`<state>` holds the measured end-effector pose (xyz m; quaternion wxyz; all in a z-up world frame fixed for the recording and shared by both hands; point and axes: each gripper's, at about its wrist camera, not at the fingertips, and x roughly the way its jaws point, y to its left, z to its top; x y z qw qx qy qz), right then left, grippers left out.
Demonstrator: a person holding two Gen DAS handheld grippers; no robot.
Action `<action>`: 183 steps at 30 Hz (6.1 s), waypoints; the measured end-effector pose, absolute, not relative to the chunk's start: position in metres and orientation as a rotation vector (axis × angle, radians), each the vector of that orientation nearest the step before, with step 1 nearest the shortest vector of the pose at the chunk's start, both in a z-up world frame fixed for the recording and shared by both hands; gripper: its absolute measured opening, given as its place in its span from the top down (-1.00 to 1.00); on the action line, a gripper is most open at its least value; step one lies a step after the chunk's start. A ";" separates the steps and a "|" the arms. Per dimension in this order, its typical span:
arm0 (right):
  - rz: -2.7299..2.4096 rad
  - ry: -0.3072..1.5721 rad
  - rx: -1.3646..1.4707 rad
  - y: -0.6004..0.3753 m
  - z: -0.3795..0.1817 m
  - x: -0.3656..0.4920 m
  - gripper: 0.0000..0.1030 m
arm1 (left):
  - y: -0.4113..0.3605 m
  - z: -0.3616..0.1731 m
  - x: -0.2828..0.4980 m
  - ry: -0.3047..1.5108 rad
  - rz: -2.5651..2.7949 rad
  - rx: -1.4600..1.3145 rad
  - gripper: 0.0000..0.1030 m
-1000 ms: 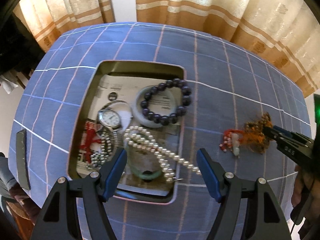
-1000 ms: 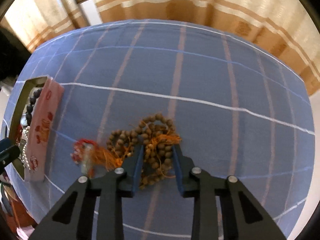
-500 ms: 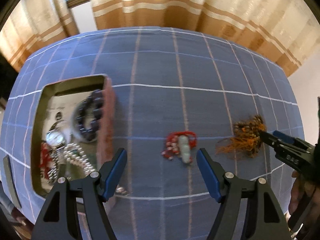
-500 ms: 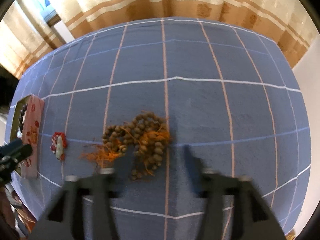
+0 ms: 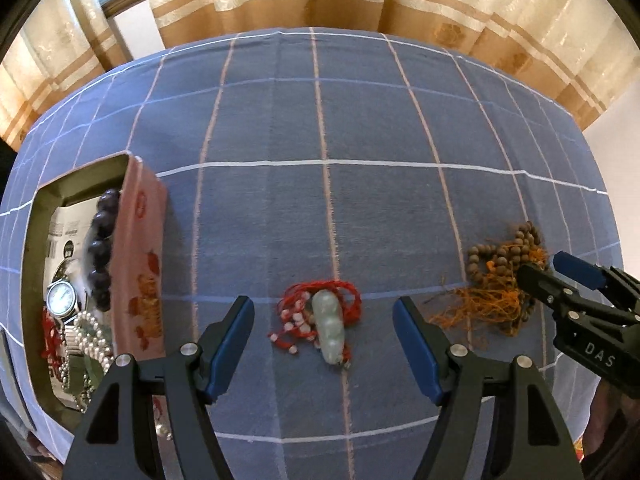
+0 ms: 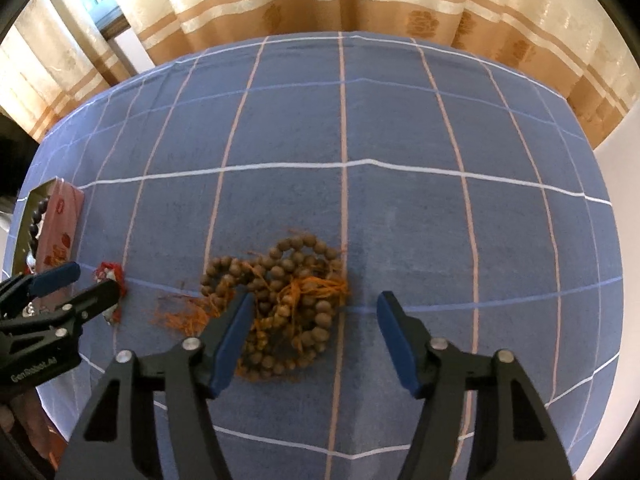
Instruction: Organize jewelry
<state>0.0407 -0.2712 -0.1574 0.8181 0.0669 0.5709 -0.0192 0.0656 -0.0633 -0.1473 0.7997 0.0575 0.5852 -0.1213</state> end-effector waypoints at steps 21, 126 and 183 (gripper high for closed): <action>0.008 1.207 0.142 -0.267 -0.164 0.044 0.12 | -0.089 -0.173 0.070 1.247 -0.245 0.200 -0.40; 0.341 1.075 -0.060 -0.034 -0.065 0.057 -0.23 | 0.148 -0.041 0.057 1.072 0.007 -0.017 -0.60; 0.361 0.980 -0.064 -0.037 -0.036 0.047 -0.34 | 0.149 -0.024 0.048 1.034 0.040 -0.044 -0.60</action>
